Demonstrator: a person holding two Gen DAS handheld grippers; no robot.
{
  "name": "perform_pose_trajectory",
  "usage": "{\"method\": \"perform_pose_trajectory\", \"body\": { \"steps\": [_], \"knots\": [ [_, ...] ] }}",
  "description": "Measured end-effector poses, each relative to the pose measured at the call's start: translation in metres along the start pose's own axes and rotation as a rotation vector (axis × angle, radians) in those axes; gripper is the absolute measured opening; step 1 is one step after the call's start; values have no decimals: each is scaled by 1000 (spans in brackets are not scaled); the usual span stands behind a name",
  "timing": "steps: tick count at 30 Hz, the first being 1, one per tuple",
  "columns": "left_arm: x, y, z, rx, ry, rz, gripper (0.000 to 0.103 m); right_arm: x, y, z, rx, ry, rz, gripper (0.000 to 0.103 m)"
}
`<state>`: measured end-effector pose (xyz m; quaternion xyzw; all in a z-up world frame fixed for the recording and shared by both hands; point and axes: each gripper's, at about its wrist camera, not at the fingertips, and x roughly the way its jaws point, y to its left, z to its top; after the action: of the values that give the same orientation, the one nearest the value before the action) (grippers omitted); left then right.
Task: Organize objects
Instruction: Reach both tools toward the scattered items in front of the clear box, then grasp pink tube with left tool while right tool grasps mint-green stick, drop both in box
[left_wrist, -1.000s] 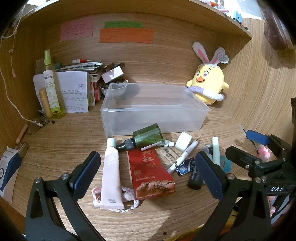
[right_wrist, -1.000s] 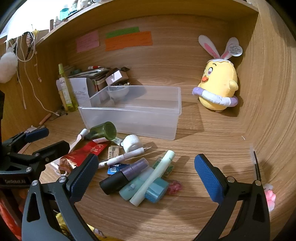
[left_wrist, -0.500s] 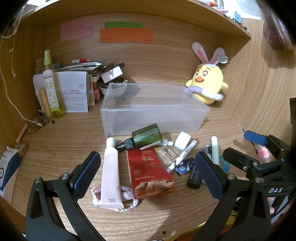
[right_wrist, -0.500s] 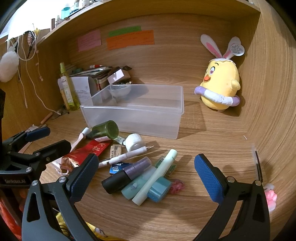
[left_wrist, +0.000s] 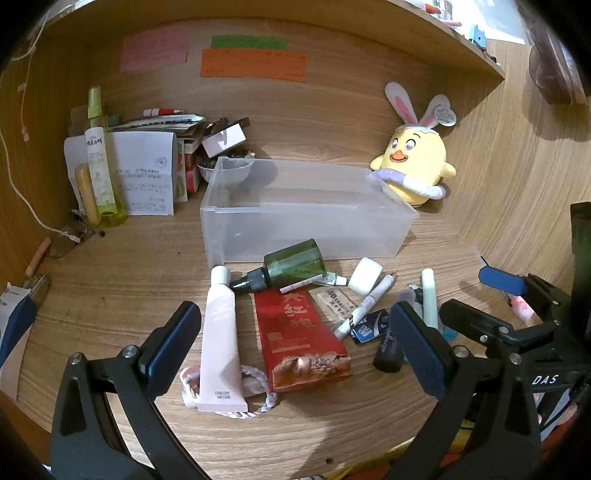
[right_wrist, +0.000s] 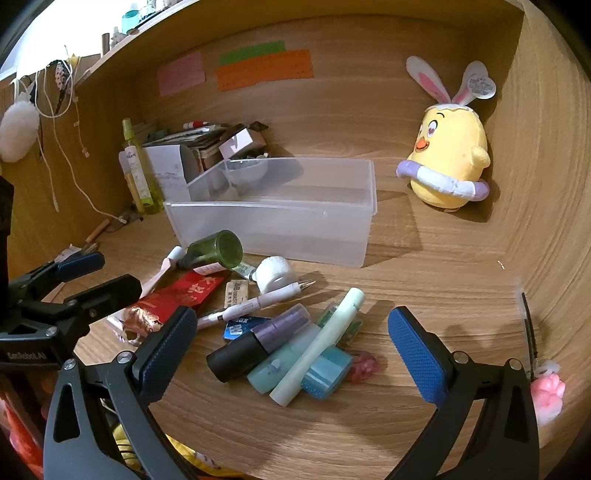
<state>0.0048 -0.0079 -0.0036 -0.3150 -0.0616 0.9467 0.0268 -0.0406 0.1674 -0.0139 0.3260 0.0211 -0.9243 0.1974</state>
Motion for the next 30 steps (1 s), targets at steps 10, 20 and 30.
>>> {"method": "perform_pose_trajectory", "body": {
  "steps": [10, 20, 30],
  "knots": [
    [1, 40, -4, -72, 8, 54, 98, 7, -18, -3, 34, 20, 7, 101],
    [42, 72, 3, -122, 128, 59, 83, 26, -47, -5, 111, 93, 32, 71],
    [86, 77, 19, -85, 266, 50, 65, 53, -46, -5, 124, 159, 75, 41]
  ]
}}
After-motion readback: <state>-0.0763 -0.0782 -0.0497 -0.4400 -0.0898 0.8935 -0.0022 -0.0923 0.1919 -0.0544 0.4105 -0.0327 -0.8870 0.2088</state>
